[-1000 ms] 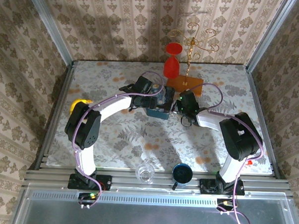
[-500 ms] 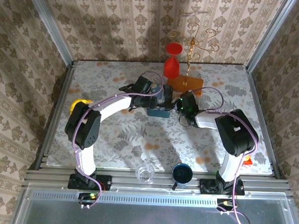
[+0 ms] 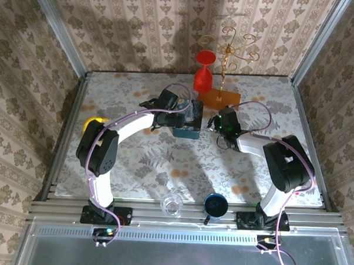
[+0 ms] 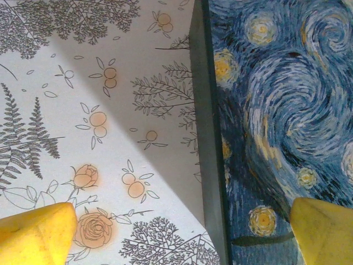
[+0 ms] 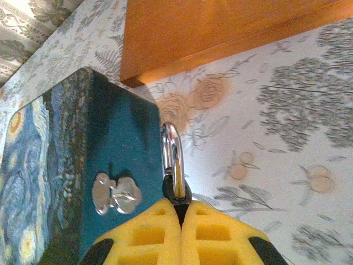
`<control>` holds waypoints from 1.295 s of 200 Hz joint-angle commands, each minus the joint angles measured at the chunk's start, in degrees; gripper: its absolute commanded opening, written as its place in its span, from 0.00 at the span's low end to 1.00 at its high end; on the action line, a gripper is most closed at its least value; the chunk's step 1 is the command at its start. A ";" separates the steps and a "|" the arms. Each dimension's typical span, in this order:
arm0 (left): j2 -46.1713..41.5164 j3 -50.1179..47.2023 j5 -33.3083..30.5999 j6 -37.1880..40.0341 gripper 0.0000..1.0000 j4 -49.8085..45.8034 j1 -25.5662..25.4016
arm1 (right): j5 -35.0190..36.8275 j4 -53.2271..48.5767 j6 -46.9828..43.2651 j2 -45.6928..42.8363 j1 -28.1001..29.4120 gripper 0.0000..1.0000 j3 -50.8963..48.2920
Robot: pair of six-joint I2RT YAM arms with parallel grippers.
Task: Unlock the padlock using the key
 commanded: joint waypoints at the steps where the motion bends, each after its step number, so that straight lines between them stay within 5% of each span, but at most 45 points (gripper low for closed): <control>1: 2.19 -3.69 -4.06 2.85 1.00 -10.41 2.39 | 4.43 -3.84 -1.77 -4.65 0.01 0.00 -1.89; 104: -6.42 -8.05 -5.69 4.27 1.00 -10.14 6.28 | -7.02 -29.29 -11.16 -16.10 -0.51 0.00 -3.50; 163: -10.48 -12.00 -5.83 4.64 1.00 -9.24 12.52 | -18.76 -34.21 -16.49 -21.87 -6.89 0.00 -5.64; 217: -17.06 -13.41 1.84 -0.29 1.00 -5.96 12.53 | -32.13 -34.82 -24.03 -11.17 -10.04 0.00 -1.20; 259: -22.83 -16.76 3.34 -7.19 1.00 -3.32 12.53 | -32.97 -35.33 -26.44 -1.97 -11.01 0.00 3.65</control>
